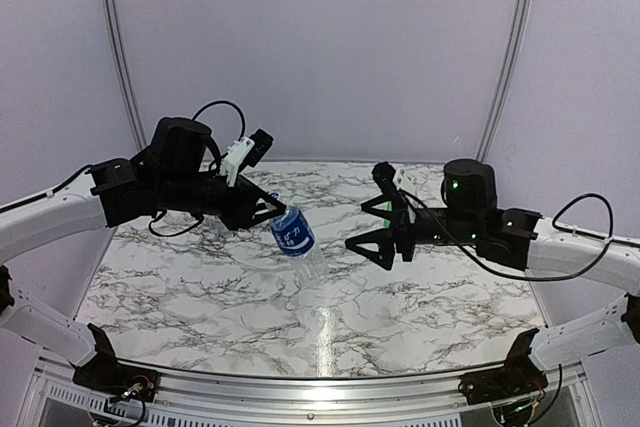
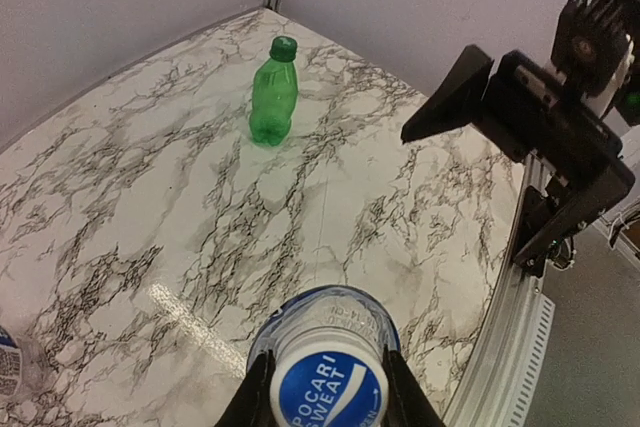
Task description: Unscrew the bottle caps
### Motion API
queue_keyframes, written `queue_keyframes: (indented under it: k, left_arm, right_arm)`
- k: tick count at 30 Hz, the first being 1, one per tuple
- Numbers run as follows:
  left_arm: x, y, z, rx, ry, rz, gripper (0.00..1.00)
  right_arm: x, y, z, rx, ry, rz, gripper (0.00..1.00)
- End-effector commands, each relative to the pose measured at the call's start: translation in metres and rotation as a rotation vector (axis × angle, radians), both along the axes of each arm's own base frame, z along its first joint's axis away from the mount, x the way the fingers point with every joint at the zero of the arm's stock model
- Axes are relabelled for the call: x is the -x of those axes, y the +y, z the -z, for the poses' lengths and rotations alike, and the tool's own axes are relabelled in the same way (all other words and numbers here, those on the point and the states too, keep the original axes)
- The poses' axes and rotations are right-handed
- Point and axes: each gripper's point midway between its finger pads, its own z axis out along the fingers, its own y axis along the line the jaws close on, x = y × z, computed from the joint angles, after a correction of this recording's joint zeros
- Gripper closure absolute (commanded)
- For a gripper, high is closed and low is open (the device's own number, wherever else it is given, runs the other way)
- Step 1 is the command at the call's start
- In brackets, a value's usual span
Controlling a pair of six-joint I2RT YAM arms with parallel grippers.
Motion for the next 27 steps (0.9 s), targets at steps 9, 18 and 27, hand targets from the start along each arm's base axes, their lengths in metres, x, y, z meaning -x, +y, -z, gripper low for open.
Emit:
queue_keyframes:
  k: [9,18,27]
  left_arm:
    - [0.018,-0.040,-0.042,0.193,0.013,0.127,1.00]
    - [0.029,-0.045,-0.046,0.244,0.037,0.167,1.00]
    - [0.032,-0.044,-0.039,0.238,0.044,0.176,1.00]
  right_arm:
    - [0.005,0.057,0.015,0.053,-0.050,-0.075,0.02]
    - [0.001,0.071,0.020,0.044,-0.041,-0.105,0.10]
    - [0.004,0.074,0.016,0.011,-0.060,-0.131,0.45]
